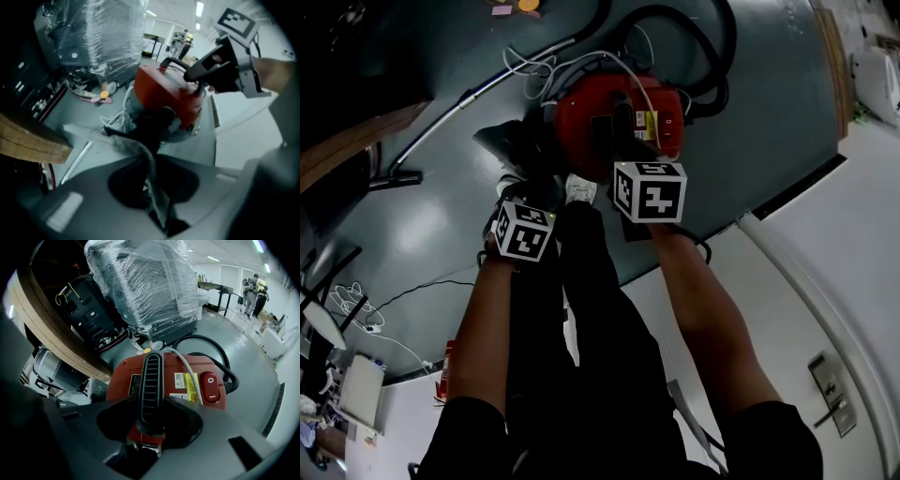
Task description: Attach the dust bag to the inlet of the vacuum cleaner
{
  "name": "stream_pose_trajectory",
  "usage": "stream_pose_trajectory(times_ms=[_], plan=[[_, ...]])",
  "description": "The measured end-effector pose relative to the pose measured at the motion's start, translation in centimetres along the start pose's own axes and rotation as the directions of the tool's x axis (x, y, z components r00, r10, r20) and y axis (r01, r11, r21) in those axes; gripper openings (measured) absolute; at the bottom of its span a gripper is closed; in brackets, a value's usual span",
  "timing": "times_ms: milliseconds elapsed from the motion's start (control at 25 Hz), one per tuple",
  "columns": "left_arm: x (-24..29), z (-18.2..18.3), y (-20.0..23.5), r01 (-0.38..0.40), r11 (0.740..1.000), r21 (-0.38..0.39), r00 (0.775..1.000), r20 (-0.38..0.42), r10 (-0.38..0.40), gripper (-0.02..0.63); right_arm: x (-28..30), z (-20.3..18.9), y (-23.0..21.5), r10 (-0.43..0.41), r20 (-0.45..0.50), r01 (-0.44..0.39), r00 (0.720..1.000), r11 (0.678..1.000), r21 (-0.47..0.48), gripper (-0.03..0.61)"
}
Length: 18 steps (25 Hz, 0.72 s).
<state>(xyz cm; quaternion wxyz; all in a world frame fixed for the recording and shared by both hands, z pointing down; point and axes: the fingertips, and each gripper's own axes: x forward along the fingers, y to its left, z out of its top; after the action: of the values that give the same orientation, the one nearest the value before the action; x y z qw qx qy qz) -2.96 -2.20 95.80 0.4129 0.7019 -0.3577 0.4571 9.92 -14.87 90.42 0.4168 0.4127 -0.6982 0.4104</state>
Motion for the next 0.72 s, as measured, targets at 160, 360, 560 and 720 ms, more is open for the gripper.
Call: stream_pose_trajectory(times_ms=[160, 360, 560, 720], plan=[[-0.3, 0.3, 0.5, -0.042, 0.998, -0.047, 0.999, 0.029, 0.043, 0.111, 0.0, 0.0, 0.0, 0.002, -0.002, -0.002, 1.000, 1.000, 0.001, 0.138], [-1.2, 2.0, 1.7, 0.011, 0.965, -0.263, 0.988, 0.155, 0.031, 0.253, 0.0, 0.0, 0.0, 0.003, -0.003, -0.003, 1.000, 1.000, 0.000, 0.138], [-1.6, 3.1, 3.8, 0.065, 0.876, -0.477, 0.979, 0.202, 0.038, 0.238, 0.0, -0.1, 0.0, 0.004, -0.003, -0.004, 1.000, 1.000, 0.000, 0.137], [-1.6, 3.6, 4.2, 0.036, 0.876, -0.482, 0.980, 0.190, 0.065, 0.177, 0.0, 0.0, 0.1, 0.006, -0.004, -0.006, 1.000, 1.000, -0.001, 0.137]])
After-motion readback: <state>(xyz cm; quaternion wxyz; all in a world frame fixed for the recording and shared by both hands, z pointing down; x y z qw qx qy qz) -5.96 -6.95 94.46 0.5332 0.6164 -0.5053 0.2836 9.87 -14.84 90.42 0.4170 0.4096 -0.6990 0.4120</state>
